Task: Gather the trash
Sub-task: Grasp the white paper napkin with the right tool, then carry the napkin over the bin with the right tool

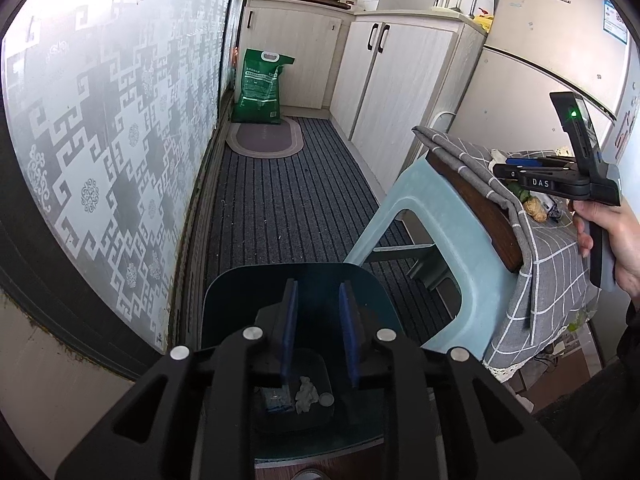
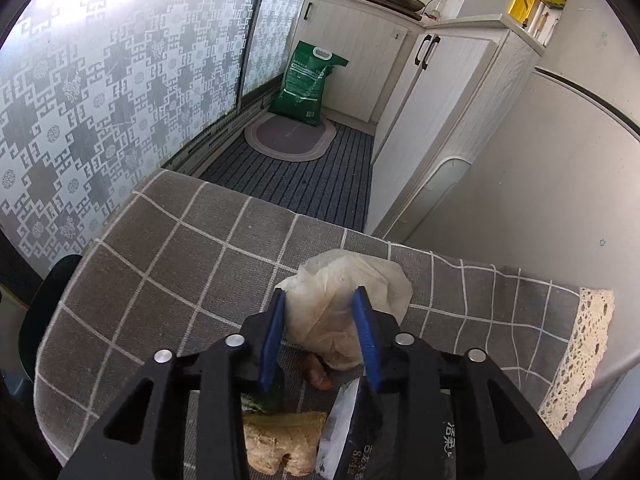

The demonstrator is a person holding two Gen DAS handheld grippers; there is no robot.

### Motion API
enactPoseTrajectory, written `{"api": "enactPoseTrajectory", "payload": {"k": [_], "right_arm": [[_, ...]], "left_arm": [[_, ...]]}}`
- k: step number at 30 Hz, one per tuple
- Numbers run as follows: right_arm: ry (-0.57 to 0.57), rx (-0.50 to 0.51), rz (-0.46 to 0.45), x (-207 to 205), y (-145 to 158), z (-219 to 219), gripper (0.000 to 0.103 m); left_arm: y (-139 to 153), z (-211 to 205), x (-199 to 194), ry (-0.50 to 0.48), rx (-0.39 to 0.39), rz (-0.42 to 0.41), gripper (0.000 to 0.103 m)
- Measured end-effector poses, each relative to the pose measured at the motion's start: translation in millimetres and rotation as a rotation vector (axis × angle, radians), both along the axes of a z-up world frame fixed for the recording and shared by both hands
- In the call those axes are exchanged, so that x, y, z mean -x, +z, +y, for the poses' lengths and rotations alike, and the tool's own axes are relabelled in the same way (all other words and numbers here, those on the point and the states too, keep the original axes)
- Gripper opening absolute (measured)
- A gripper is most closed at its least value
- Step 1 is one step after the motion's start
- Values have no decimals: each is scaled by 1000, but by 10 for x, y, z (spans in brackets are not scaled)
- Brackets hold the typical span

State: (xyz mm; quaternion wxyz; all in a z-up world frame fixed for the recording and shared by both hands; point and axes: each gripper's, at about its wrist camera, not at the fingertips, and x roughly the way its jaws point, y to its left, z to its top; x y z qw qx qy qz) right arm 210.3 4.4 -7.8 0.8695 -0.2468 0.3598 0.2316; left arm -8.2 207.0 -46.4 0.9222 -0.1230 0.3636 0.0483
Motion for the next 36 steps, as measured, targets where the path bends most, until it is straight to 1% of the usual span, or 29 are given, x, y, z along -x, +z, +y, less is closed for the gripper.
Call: {"api": "enactPoseTrajectory", "payload": {"k": [1,2,4,5,10,15,18,20,22,27,29,31,33,36], "right_arm": [[1,-7,1,-21,-4,13,27],[-1,-14,-2,-30,10,10,23],[-2,-55,-5,-8,75,-8,18],[1,-81,2,8,119,-17,13],[42,-235,39,154,366,-51,11],[111,-389,127,344,535,-62,10],[156,-444,170,479,606,-17,9],[189,-448,176,595,666,44,9],[229,-453,185,713,716,125,9],[347,-440,213,1075,762,396,9],[395,-426,242,1197,736,541,9],[425,-414,269,1285,688,645,9],[450,-397,312,1353,603,733,9],[469,-309,360,1447,395,909,10]], "left_arm": [[-8,11,15,1,1,2,23],[-16,20,30,1,3,4,23],[-35,43,55,4,5,7,23],[-44,53,66,8,6,9,23],[-60,76,127,16,18,10,23],[-86,58,174,18,34,12,23],[-127,47,193,20,31,22,24],[-154,57,200,28,34,26,26],[-178,76,207,40,36,28,30],[-246,114,220,61,43,45,31],[-267,120,236,66,42,50,34],[-284,125,246,71,40,54,41],[-286,129,253,74,39,52,43],[-274,130,267,77,36,43,45]]}}
